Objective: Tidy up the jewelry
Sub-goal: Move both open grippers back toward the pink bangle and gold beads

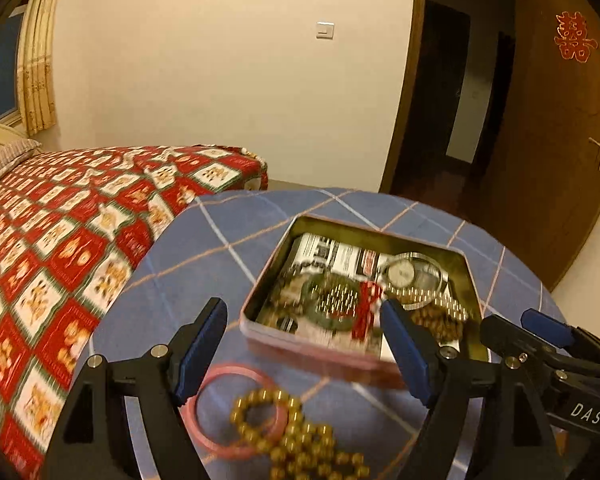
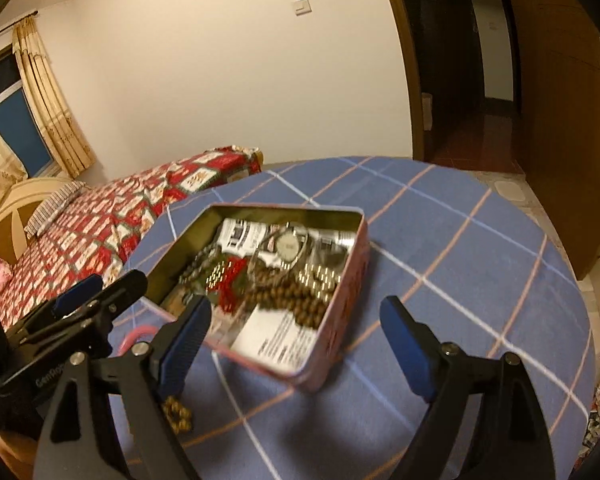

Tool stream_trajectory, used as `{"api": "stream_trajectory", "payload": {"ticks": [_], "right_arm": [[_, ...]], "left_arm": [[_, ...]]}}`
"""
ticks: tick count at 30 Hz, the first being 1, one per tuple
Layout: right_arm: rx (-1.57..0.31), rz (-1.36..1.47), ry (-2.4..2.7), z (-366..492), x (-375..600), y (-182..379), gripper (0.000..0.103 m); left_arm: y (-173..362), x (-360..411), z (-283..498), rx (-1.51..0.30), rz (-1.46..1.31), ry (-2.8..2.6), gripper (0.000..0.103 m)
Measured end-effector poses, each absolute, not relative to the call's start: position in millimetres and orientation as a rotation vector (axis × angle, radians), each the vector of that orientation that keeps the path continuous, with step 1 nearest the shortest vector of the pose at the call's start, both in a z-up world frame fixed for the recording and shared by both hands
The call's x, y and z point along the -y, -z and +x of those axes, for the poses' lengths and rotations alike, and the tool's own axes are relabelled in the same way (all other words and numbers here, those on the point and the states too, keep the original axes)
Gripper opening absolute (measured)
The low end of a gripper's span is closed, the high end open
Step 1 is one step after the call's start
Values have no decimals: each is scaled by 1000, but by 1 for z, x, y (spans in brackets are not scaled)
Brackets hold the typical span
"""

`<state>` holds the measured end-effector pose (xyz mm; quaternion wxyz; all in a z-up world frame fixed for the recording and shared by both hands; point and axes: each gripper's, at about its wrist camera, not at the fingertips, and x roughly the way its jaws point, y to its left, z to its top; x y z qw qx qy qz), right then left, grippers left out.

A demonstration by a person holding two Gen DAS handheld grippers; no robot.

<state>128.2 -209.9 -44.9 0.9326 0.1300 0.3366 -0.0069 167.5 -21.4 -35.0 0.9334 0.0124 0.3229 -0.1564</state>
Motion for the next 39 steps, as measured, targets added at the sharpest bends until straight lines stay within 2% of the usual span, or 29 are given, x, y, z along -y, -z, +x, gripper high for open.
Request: {"api": "stream_trajectory", "payload": {"ticks": [16, 39], "right_arm": [[-687, 214, 5, 83, 183, 46, 89], [-652, 207, 6, 62, 178, 33, 89]], "left_arm": [[36, 10, 110, -657, 123, 210, 79], [34, -10, 79, -628, 132, 168, 79]]}}
